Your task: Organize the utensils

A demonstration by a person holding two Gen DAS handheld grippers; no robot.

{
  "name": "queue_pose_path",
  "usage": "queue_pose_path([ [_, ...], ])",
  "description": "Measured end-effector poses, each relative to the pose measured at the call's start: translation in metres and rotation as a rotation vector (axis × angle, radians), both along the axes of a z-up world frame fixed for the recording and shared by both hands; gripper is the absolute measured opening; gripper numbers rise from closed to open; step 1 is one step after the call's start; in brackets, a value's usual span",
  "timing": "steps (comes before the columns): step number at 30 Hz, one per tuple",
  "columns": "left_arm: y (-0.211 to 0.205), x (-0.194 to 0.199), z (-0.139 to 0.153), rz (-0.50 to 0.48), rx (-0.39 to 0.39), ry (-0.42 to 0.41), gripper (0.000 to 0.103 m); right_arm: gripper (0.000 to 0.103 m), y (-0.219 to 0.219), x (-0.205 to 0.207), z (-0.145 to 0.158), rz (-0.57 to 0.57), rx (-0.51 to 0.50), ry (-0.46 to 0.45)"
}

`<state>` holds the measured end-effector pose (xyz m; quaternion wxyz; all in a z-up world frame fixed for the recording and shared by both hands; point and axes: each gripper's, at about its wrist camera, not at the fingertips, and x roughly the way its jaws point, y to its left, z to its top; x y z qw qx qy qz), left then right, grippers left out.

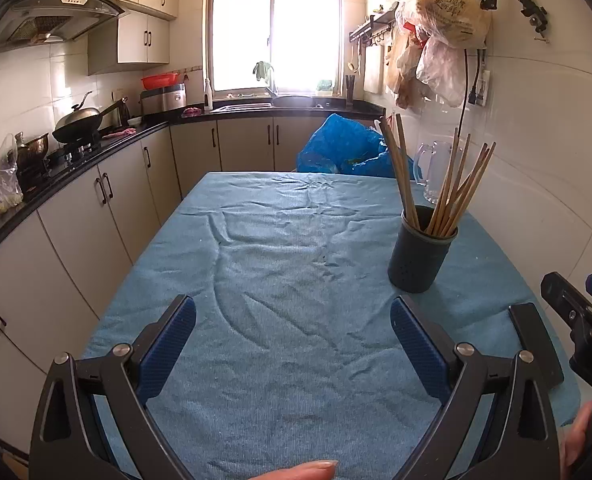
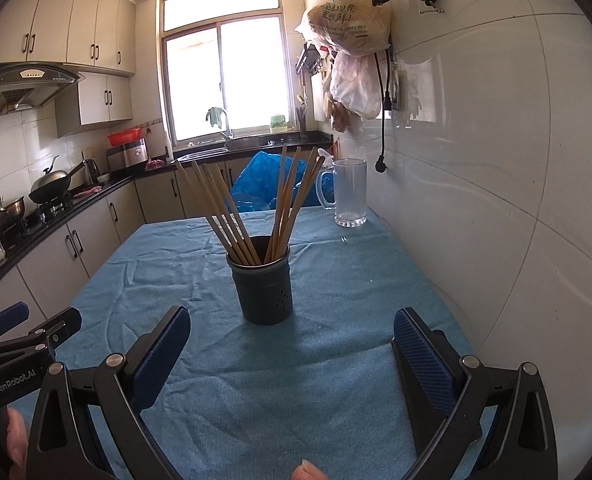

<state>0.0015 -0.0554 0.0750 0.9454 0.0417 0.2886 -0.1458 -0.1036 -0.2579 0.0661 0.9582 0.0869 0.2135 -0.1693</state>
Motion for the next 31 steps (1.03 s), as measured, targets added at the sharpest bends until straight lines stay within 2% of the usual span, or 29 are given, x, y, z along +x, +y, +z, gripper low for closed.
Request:
queue_pose_path([
  [22, 0.003, 0.000, -0.001, 0.016, -0.008, -0.003, 0.097, 0.103, -0.001, 0.006, -0.006, 0.000, 0.006, 0.030],
  [25, 0.004, 0.003, -0.001, 0.016, -0.009, 0.007, 0.097, 0.103, -0.001, 0.010, -0.011, 0.001, 0.009, 0.046],
  [29, 0.013, 0.009, 0.000, 0.011, -0.057, 0.013, 0.097, 0.103, -0.004, 0.022, -0.019, 0.011, 0.016, 0.082],
  [31, 0.020, 0.018, -0.002, 0.039, -0.058, 0.036, 0.097, 0.103, -0.008, 0.035, -0.029, 0.017, 0.012, 0.112],
])
